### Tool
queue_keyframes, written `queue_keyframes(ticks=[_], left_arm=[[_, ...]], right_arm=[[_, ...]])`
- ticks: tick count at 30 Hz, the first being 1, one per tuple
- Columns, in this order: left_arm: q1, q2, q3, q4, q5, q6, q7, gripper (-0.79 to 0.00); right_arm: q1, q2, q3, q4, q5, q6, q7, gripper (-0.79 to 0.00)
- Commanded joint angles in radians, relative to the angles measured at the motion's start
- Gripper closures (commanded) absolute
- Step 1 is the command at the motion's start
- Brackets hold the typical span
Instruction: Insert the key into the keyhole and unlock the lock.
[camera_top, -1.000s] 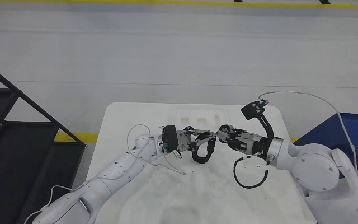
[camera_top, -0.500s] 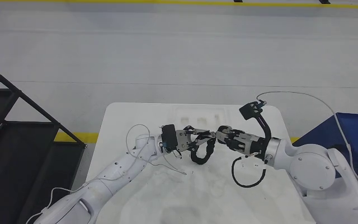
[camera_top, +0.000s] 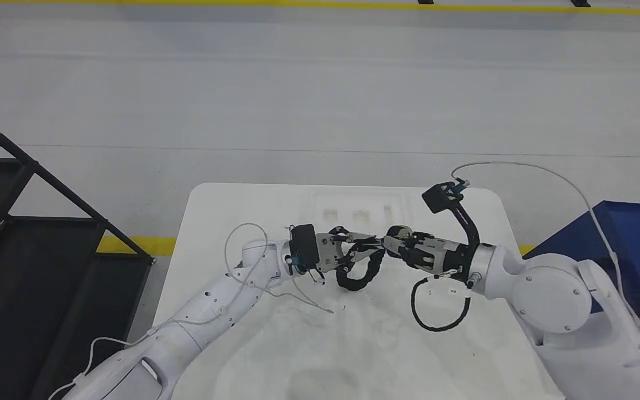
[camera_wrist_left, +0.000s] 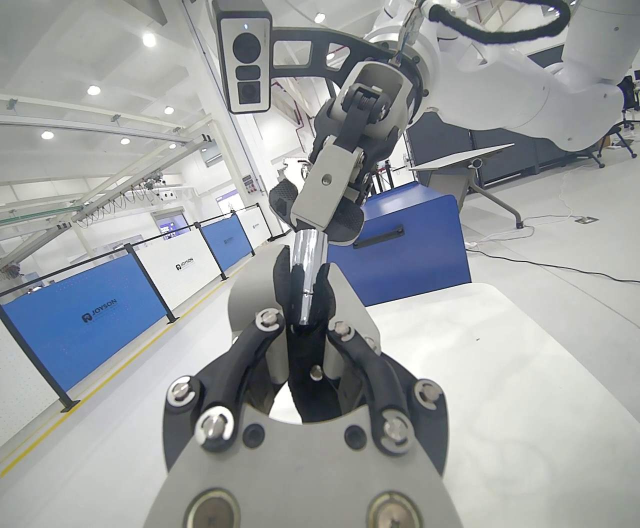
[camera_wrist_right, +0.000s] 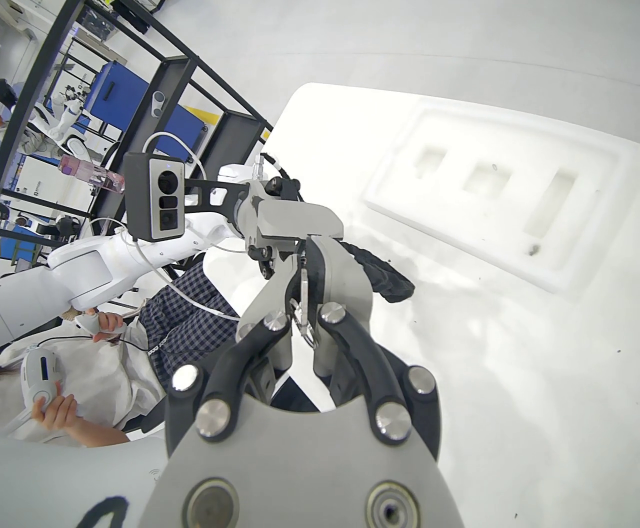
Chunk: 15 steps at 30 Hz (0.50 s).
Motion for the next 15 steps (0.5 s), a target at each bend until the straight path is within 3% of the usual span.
queue_keyframes(ticks=[1,2,3,4,7,15], left_arm=[[0.002,-0.001,-0.003,0.001,-0.002,-0.004,0.001,0.000],[0.003,-0.001,-0.004,0.003,-0.003,-0.004,0.001,0.000],[0.004,-0.002,-0.006,0.003,-0.005,-0.006,0.002,0.000],[0.005,-0.003,-0.006,0.005,-0.007,-0.008,0.002,0.000],[0.009,-0.006,-0.008,0.010,-0.015,-0.016,0.006,0.000],[0.012,-0.016,-0.009,0.038,-0.038,-0.037,0.024,0.000]], right_arm=[[0.002,-0.001,-0.002,0.001,0.003,0.004,-0.001,0.000],[0.002,-0.001,-0.002,0.002,0.006,0.006,-0.005,-0.022],[0.001,-0.001,-0.001,0.003,0.008,0.008,-0.008,-0.203],[0.000,-0.001,0.000,0.004,0.010,0.009,-0.010,-0.265],[-0.001,-0.002,0.003,0.008,0.023,0.007,-0.014,-0.231],[0.001,-0.005,0.014,0.032,0.068,-0.011,-0.039,-0.286]])
